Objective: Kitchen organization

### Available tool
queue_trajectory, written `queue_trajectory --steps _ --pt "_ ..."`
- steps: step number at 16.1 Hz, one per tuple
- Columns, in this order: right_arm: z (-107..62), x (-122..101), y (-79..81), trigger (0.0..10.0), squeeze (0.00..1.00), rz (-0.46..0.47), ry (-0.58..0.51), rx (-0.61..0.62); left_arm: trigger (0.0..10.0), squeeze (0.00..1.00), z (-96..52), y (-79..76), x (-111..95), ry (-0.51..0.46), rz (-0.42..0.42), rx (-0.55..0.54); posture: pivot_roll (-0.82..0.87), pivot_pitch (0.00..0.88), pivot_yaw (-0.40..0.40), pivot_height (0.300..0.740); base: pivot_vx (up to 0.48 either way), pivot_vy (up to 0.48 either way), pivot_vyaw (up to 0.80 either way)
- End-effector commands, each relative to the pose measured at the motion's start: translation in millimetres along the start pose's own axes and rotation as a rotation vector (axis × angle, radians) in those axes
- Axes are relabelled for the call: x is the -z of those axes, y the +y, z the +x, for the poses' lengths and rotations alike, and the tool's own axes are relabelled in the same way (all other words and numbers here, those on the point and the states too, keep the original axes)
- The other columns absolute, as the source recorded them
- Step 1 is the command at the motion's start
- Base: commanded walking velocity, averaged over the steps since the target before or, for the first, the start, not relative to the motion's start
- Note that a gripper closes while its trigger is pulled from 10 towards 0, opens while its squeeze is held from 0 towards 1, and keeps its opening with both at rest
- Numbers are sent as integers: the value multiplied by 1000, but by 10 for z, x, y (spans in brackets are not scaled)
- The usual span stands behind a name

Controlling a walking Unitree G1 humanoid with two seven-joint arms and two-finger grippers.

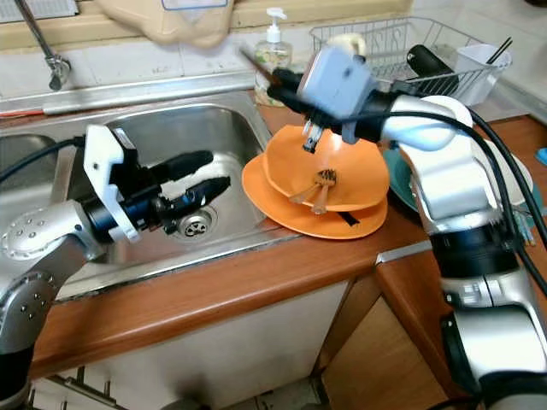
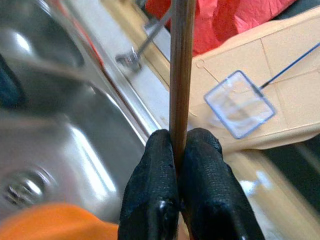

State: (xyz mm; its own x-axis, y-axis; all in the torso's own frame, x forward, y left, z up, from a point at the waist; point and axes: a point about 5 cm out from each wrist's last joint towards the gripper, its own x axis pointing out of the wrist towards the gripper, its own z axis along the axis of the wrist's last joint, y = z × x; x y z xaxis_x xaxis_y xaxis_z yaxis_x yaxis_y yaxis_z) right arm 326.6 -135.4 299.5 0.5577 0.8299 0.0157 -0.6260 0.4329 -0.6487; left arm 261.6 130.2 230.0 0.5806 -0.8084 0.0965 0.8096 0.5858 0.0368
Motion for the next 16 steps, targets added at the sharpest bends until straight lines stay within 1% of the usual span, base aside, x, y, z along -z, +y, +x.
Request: queue_trajectory --steps 1,2,3,4,6,7,8,9,10,11,12,13,15,16 --pt "-13 -75 36 0 0 62 -42 -22 10000 0 0 7 -84 -36 -10 25 -113 0 51 740 0 0 0" --pt "-8 -149 123 0 0 140 -97 -49 10000 651 -1 -36 -123 -66 -41 85 -109 0 52 740 0 0 0" --pt "-22 -207 202 0 0 196 -125 -77 10000 1000 -6 -60 -150 -86 -69 124 -108 0 52 740 0 0 0" --pt "-52 -240 291 0 0 235 -135 -104 10000 1000 -15 -38 -175 -108 -88 121 -108 0 52 740 0 0 0" --pt "-79 -264 352 0 0 266 -138 -128 10000 1000 -19 -17 -203 -133 -112 118 -113 0 60 740 0 0 0" --pt "-117 -275 418 0 0 291 -125 -163 10000 196 -17 -5 -233 -168 -146 134 -116 0 60 740 0 0 0" --pt "-155 -260 501 0 0 309 -98 -208 10000 137 -17 5 -254 -211 -192 159 -116 0 60 740 0 0 0" --pt "-176 -245 548 0 0 325 -79 -232 10000 4 -16 4 -264 -237 -234 188 -120 0 64 740 0 0 0" --pt "-181 -252 585 0 0 369 -78 -231 10000 0 -11 -8 -276 -250 -254 224 -122 0 68 740 0 0 0" --pt "-177 -256 616 0 0 382 -74 -239 4745 0 -5 -10 -285 -259 -259 236 -122 0 68 740 0 0 0" --pt "-163 -243 655 0 0 378 -61 -249 3922 0 7 -11 -301 -268 -271 248 -118 0 68 740 0 0 0" --pt "-145 -228 683 0 0 377 -51 -251 0 0 19 -17 -315 -275 -280 263 -116 0 68 740 0 0 0" --pt "-123 -226 718 0 0 383 -45 -258 0 0 28 -41 -327 -279 -300 296 -116 0 68 740 0 0 0" --pt "-97 -234 747 0 0 395 -40 -263 0 0 30 -89 -307 -253 -310 344 -119 0 73 740 0 0 0"
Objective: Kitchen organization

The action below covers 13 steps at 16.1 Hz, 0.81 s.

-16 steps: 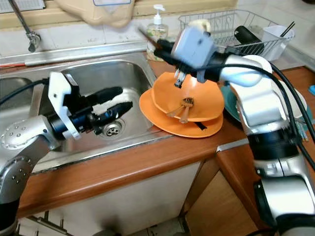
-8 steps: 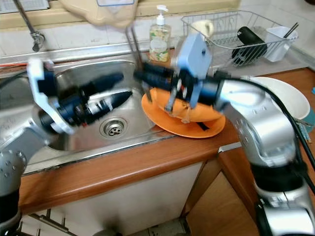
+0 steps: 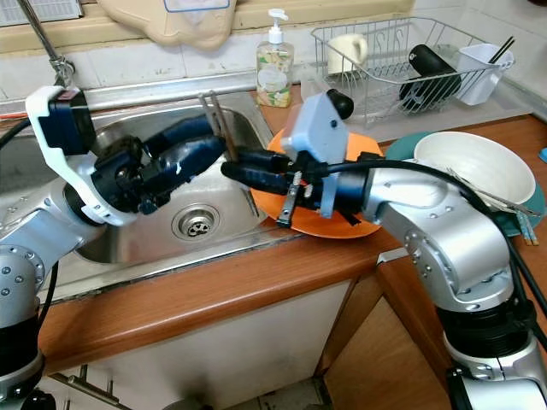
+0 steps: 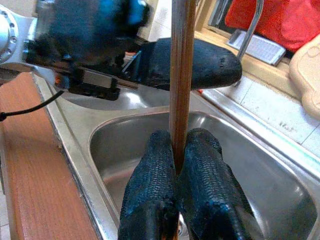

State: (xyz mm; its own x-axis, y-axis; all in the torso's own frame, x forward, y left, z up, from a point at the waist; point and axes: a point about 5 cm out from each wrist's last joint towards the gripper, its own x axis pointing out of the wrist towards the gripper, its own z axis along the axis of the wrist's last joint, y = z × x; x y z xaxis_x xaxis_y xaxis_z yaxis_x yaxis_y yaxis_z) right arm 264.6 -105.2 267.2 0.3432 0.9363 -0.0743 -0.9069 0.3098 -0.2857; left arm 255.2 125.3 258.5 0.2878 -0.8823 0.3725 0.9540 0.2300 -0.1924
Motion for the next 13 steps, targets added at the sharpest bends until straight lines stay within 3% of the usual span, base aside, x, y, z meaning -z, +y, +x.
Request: queue_trajectory --steps 1,3,4,13 --pt "20 -22 41 0 0 -4 1 -11 275 0 11 -45 15 26 -11 41 -119 0 73 740 0 0 0" --pt "36 -5 66 0 0 -3 13 -19 1137 0 16 -34 63 53 -21 32 -123 0 73 740 0 0 0" --pt "44 -3 78 0 0 -4 16 -24 0 0 24 -14 74 59 -18 19 -123 0 73 740 0 0 0" --pt "92 35 135 0 0 5 33 -22 0 0 -9 -8 74 35 -23 19 -122 0 70 740 0 0 0"
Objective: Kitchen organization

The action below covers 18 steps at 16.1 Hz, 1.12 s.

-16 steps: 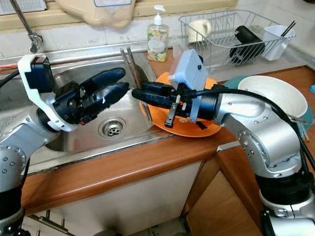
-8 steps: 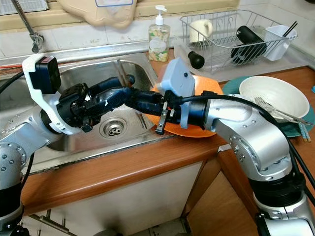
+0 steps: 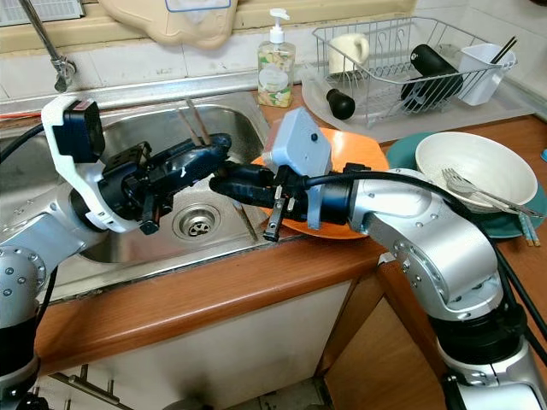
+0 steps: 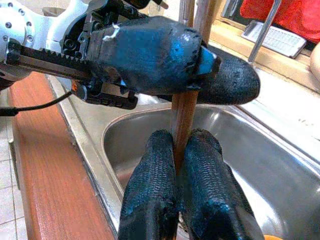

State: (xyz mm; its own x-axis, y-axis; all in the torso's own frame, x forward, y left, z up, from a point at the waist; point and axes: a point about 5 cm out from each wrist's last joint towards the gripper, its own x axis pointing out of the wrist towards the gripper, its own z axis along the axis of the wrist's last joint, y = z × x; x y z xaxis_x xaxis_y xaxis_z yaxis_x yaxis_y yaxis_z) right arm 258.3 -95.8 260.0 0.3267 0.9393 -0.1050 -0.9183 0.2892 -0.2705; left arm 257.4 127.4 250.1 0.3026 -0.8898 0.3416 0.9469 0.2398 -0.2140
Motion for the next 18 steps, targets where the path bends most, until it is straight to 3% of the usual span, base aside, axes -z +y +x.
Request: queue_trajectory --steps 1,11,12,13,14,16,17,18 --pt "23 12 31 0 0 -6 13 10 0 0 27 -59 20 5 -10 38 -123 0 72 740 0 0 0" --pt "46 -18 45 0 0 -23 0 21 0 0 40 -66 -9 -50 -2 24 -128 0 71 740 0 0 0" --pt "47 -30 46 1020 0 -29 -1 20 0 0 39 -67 -33 -69 -1 19 -126 0 69 740 0 0 0" --pt "48 -35 46 6667 0 -34 -1 21 0 0 38 -67 -50 -81 -1 17 -126 0 69 740 0 0 0" --pt "50 -42 43 10000 0 -41 -2 23 0 0 34 -62 -73 -93 0 12 -126 0 69 740 0 0 0" --pt "54 -51 26 10000 0 -43 -6 39 0 0 19 -46 -112 -113 3 -2 -126 0 69 740 0 0 0" --pt "57 -54 12 10000 1000 -29 -14 52 0 0 11 -40 -127 -121 4 -8 -126 0 69 740 0 0 0" --pt "62 -72 -21 10000 1000 -22 -27 79 0 0 -22 -14 -162 -126 18 -30 -121 0 67 740 0 0 0"
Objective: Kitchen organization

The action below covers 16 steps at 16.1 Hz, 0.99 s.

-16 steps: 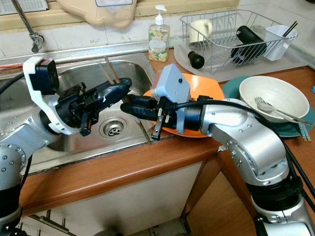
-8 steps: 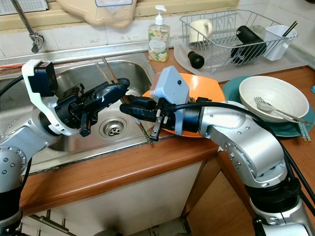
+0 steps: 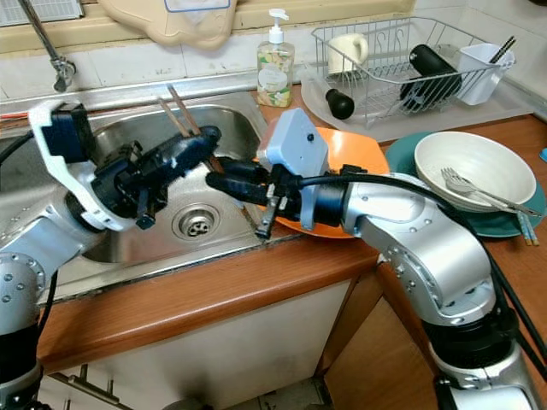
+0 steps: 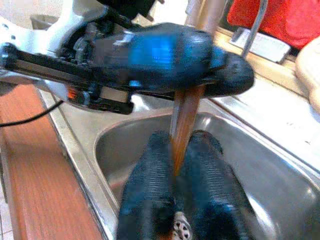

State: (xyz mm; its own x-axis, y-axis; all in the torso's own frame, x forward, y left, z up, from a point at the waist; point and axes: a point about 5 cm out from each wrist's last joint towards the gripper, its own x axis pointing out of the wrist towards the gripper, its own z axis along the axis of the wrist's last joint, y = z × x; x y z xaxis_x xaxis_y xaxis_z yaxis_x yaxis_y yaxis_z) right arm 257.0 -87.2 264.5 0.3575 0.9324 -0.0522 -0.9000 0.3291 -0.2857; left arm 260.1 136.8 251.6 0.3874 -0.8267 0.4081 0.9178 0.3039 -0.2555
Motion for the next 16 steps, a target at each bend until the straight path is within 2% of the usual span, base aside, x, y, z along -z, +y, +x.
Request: queue_trajectory --steps 1,3,5,7,9,12,13,14,15,16 --pt "-5 -19 -58 10000 1000 -16 12 45 0 0 37 -47 -121 -31 39 38 -121 0 67 740 0 0 0" --pt "0 -27 -70 10000 0 -38 16 63 0 0 -93 84 -211 -18 95 -46 -121 0 68 740 0 0 0" --pt "3 -24 -73 10000 0 -41 18 71 0 0 -214 231 -311 -8 159 -145 -118 0 65 740 0 0 0" --pt "8 -18 -68 10000 0 -43 20 78 0 0 -263 365 -345 -5 187 -233 -118 0 64 740 0 0 0" --pt "25 5 -57 10000 0 -48 27 99 0 0 -263 558 -290 37 240 -378 -121 0 70 740 0 0 0" --pt "70 41 -36 10000 0 -52 33 136 157 0 -161 793 -69 148 262 -544 -126 0 83 740 0 0 0" --pt "86 68 -26 10000 0 -47 43 153 4039 0 -138 899 35 229 318 -626 -132 0 86 740 0 0 0" --pt "94 88 -23 10000 0 -35 50 178 4627 0 -134 1007 120 290 359 -709 -136 0 89 740 0 0 0" --pt "95 92 -21 10000 0 -28 51 188 9725 0 -130 1044 130 294 368 -741 -143 0 93 740 0 0 0" --pt "90 99 -24 10000 0 -10 51 213 10000 0 -127 1128 135 312 408 -811 -148 0 95 740 0 0 0"
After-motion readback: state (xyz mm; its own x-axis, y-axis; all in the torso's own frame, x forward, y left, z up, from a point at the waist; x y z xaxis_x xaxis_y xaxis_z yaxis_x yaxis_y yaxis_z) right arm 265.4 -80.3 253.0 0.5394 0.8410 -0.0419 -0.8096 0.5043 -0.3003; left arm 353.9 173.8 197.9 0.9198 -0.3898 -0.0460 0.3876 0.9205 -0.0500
